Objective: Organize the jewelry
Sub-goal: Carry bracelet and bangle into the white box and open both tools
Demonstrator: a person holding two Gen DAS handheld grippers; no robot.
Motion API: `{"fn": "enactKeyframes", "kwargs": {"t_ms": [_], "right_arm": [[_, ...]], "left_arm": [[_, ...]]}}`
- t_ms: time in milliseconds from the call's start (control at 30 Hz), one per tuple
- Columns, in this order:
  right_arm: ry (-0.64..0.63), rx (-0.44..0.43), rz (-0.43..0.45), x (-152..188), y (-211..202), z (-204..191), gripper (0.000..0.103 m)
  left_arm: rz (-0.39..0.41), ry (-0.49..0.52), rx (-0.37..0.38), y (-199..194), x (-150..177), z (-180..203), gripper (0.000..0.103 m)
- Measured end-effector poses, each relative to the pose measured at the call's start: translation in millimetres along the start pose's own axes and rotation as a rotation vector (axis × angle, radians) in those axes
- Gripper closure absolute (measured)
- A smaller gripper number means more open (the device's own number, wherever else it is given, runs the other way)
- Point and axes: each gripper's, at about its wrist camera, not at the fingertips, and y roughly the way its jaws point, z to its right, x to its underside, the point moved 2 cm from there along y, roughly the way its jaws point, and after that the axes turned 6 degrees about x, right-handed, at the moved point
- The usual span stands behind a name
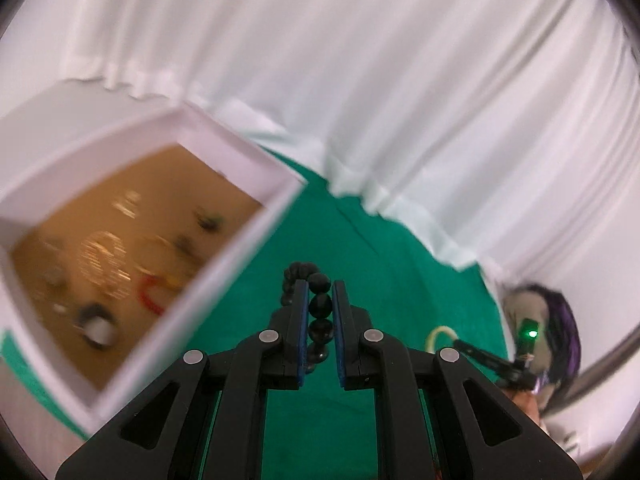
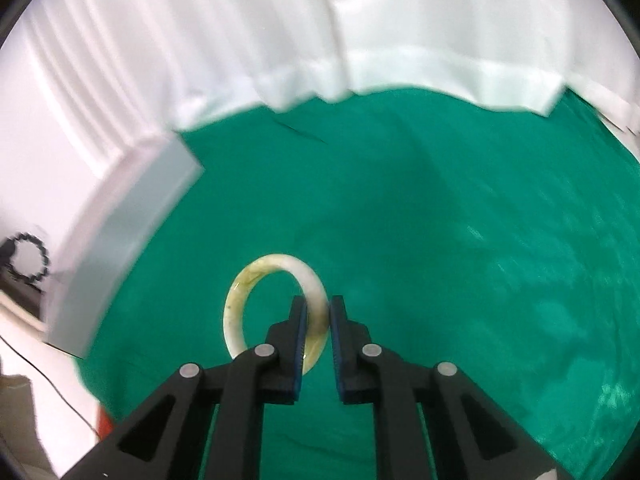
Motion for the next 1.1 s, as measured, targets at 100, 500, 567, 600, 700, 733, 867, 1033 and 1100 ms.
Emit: {"fn": "enactKeyframes", "kwargs": {"t_ms": [100,500,567,600,700,733,867,1033,1100], "right_arm": [[-0.027,-0.1,0.023,-30,-4,-42,0.091],[-0.164,-0.423,-0.048,-115,61,-271,0.091],[-0.191,-0.435,-0.076,-118,78,-306,0.091],[-0.211,-0.436,-0.097,-119,91,-328,0.091],[-0.258,-0.422,-0.145,-119,126,-375,0.091],[-0.278,-0.408,-0.162,-119,140,-391,0.091],[-0.345,-0.351,-0.245,-109,188,-431,0.091],[-0.417,-0.228,-0.326,-99,242,-459,0.089],[-0.455,-0.16,-0.34,-99,253,-464,0.086]], "left_arm": [[0.052,-0.03,-0.083,-23,-23,-32,0.094],[0.047,-0.169,-0.342,-9,-81,-184,0.094],[0.026,-0.198,-0.36,6,-85,-203,0.094],[0.013,-0.213,-0.366,13,-86,-214,0.094],[-0.027,-0.241,-0.399,33,-94,-245,0.094],[-0.043,-0.248,-0.411,41,-96,-254,0.094],[-0.11,-0.261,-0.443,77,-100,-280,0.094],[-0.209,-0.233,-0.449,126,-93,-289,0.092],[-0.226,-0.23,-0.453,134,-90,-289,0.08]]}}
